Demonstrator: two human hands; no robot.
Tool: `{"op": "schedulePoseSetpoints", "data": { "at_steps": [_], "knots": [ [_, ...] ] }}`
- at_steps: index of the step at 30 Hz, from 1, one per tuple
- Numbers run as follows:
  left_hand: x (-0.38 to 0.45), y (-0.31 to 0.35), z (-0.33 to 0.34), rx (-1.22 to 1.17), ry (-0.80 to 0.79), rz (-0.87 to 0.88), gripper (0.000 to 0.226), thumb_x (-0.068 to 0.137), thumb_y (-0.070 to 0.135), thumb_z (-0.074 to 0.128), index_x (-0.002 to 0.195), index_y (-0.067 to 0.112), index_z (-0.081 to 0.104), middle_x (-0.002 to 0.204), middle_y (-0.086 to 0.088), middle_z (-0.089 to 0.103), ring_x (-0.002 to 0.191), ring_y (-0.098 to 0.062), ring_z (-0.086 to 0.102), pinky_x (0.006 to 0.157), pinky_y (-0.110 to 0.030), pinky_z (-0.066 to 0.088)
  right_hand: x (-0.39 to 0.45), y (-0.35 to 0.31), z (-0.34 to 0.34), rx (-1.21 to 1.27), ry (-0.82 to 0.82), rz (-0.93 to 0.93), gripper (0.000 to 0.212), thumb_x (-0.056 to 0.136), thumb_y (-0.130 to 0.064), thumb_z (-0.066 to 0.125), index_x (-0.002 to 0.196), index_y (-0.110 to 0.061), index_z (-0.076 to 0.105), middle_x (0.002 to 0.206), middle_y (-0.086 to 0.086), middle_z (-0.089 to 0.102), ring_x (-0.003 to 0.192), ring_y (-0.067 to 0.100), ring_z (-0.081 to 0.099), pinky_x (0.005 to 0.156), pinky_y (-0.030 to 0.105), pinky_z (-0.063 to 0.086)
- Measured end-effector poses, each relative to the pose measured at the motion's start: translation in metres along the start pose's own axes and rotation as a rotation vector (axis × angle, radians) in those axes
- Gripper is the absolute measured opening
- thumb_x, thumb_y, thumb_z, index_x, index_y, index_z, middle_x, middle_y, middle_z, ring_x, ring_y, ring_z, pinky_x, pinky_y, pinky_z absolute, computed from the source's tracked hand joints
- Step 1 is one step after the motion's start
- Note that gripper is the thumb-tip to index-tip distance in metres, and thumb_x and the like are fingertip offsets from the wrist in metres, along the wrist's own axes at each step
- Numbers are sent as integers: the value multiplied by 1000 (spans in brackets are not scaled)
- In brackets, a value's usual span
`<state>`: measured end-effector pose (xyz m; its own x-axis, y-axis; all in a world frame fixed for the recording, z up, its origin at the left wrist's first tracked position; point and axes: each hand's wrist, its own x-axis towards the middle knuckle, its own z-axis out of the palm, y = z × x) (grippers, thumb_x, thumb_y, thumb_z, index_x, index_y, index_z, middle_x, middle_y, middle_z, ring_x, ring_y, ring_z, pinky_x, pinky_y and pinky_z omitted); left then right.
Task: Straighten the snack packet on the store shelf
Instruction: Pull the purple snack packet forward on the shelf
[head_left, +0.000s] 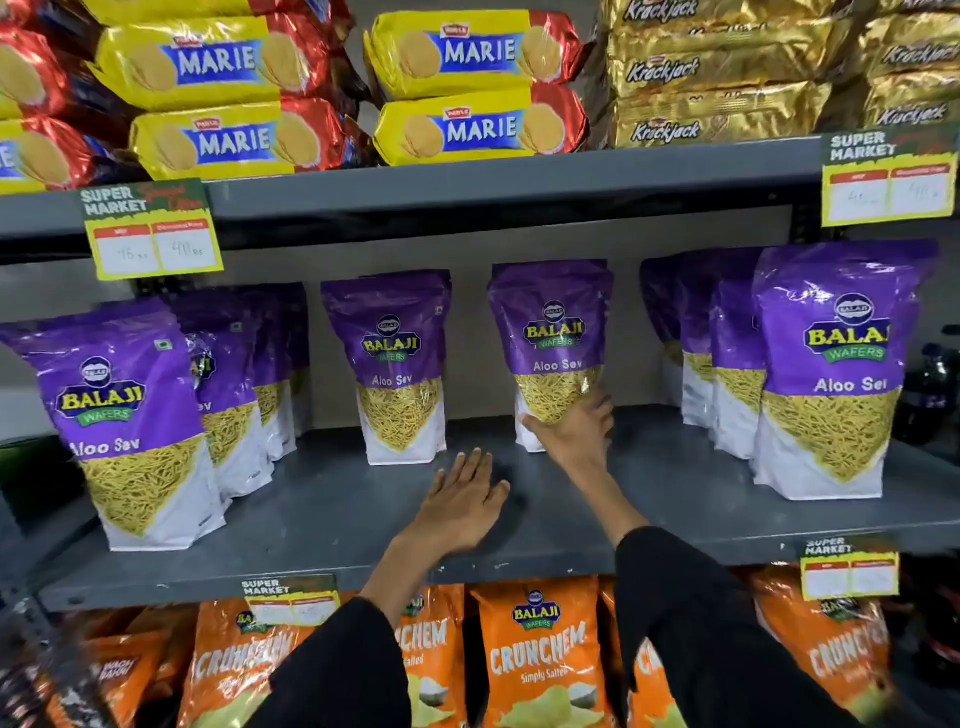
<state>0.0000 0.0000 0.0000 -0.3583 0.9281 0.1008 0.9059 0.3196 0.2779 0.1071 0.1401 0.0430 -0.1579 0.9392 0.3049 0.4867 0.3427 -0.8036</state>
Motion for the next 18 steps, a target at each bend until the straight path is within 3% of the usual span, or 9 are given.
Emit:
{"op": "schedulePoseSetpoints", "data": {
  "at_steps": [3, 7, 12, 18],
  "knots": [
    [5, -1, 3, 26, -26, -13, 67, 104, 50, 15, 161, 18, 0, 170, 0, -9, 156, -18, -11, 126, -42, -5, 8, -7, 9, 29, 5, 57, 144, 60, -47, 92, 156, 3, -2, 160, 28, 13, 148, 46, 20, 111, 61, 34],
    [7, -7, 14, 59, -34, -14, 67, 104, 49, 14, 160, 16, 1, 170, -2, -6, 157, -18, -8, 125, -41, -4, 19, -7, 22, 0, 50, 65, 148, 52, -48, 95, 156, 0, 0, 156, 26, 24, 146, 44, 27, 109, 61, 38],
    [11, -9, 19, 105, -44, -21, 68, 103, 49, 15, 160, 14, 3, 170, -4, -1, 157, -21, -3, 125, -42, -2, 25, -1, 27, -15, 65, 56, 141, 55, -36, 96, 155, -2, 2, 154, 26, 26, 145, 44, 29, 108, 62, 39],
    [11, -9, 18, 117, -33, -12, 67, 103, 48, 15, 160, 13, 4, 170, -5, 1, 157, -21, -1, 126, -44, 0, 21, 0, 21, -8, 60, 48, 132, 58, -35, 95, 154, -2, 10, 151, 24, 32, 139, 45, 37, 104, 59, 41]
  ]
}}
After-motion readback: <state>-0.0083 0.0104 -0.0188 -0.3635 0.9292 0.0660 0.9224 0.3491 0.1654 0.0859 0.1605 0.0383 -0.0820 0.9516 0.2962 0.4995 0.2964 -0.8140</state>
